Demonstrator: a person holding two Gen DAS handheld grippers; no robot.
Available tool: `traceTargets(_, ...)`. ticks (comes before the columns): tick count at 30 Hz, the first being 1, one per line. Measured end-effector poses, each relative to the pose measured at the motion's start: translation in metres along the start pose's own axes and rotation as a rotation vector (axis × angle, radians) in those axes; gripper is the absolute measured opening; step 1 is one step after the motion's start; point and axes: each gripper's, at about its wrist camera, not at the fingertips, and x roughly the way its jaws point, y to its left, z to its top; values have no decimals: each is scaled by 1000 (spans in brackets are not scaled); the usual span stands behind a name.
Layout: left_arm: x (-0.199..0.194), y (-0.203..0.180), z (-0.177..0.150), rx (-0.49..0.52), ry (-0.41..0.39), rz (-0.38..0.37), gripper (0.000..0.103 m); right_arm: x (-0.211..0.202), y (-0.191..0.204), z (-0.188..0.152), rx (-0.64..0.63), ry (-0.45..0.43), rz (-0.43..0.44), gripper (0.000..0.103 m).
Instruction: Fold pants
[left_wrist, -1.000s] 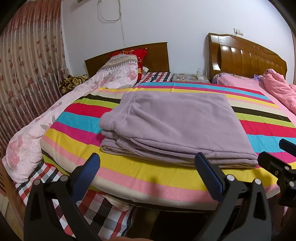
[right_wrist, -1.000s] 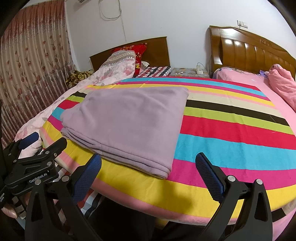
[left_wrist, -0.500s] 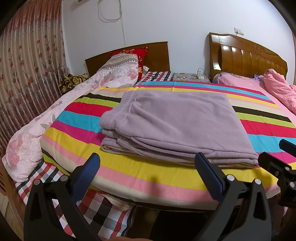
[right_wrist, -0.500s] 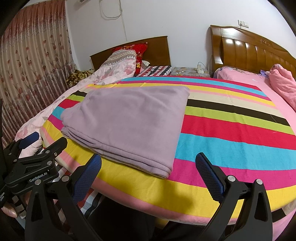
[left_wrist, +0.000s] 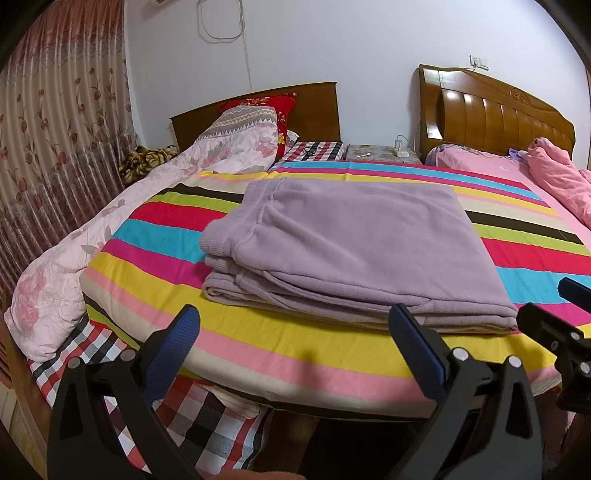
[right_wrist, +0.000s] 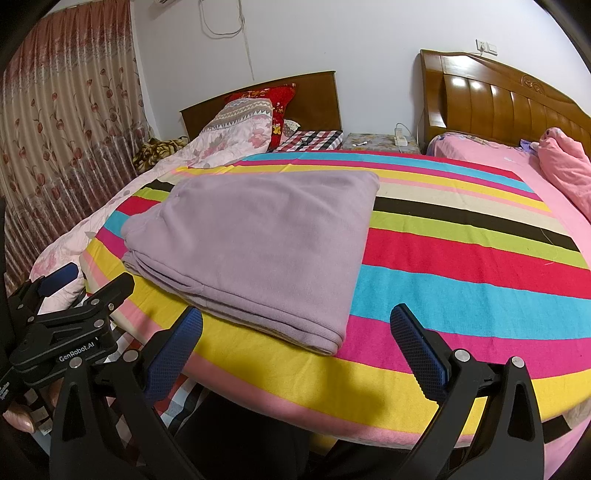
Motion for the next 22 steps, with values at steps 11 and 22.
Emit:
traceTargets(11,-2,3,0,-23,-19,11,102,-1,1,0,2,-2,-1,98)
traceTargets(22,-5,0,4,-32,-3,2,102,-2,-8,-3,9,-15,8,98)
